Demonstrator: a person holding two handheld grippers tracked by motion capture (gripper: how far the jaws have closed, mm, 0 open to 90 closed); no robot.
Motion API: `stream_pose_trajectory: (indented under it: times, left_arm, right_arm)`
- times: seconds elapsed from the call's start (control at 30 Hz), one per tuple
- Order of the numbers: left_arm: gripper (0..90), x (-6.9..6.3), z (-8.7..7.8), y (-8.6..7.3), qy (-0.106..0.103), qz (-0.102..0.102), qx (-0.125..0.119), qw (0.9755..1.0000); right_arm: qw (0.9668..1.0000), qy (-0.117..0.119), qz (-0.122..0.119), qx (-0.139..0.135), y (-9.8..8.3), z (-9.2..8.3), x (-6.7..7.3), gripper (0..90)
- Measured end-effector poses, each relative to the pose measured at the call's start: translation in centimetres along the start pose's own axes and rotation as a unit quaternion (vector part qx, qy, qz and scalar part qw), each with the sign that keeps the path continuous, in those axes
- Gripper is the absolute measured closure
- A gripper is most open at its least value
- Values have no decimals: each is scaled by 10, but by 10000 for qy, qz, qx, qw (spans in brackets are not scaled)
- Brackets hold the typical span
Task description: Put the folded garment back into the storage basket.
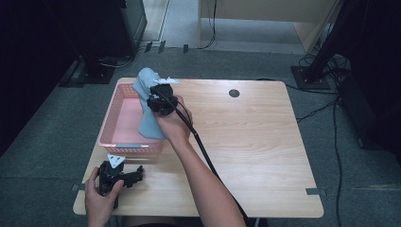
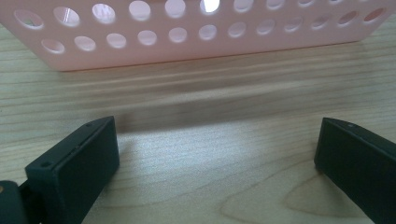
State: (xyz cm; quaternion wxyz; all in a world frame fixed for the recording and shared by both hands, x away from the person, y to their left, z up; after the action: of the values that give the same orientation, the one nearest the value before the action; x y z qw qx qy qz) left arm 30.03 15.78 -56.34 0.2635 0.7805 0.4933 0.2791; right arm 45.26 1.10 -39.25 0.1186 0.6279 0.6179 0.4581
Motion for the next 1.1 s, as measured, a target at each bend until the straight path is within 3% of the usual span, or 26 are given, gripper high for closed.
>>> stream_pose_trajectory:
  times: [1.1]
  left_arm:
    - [0,0,0,0,-26,24,-1,10000]
  right_arm:
    - [9994,133,-170,256,-19,37,48,701]
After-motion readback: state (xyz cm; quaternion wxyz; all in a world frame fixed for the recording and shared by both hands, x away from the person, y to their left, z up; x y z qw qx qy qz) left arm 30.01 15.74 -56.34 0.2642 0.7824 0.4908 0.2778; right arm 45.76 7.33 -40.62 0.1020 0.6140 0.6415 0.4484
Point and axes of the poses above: each handheld gripper's, and its own axes: z roughly forward along the jaws, y roughly out of its top, x roughly to its left, the point moved 6 cm from there along z, roughly forward along the jaws, and after that the axes turned 14 degrees about z, right-handed, at the moved point
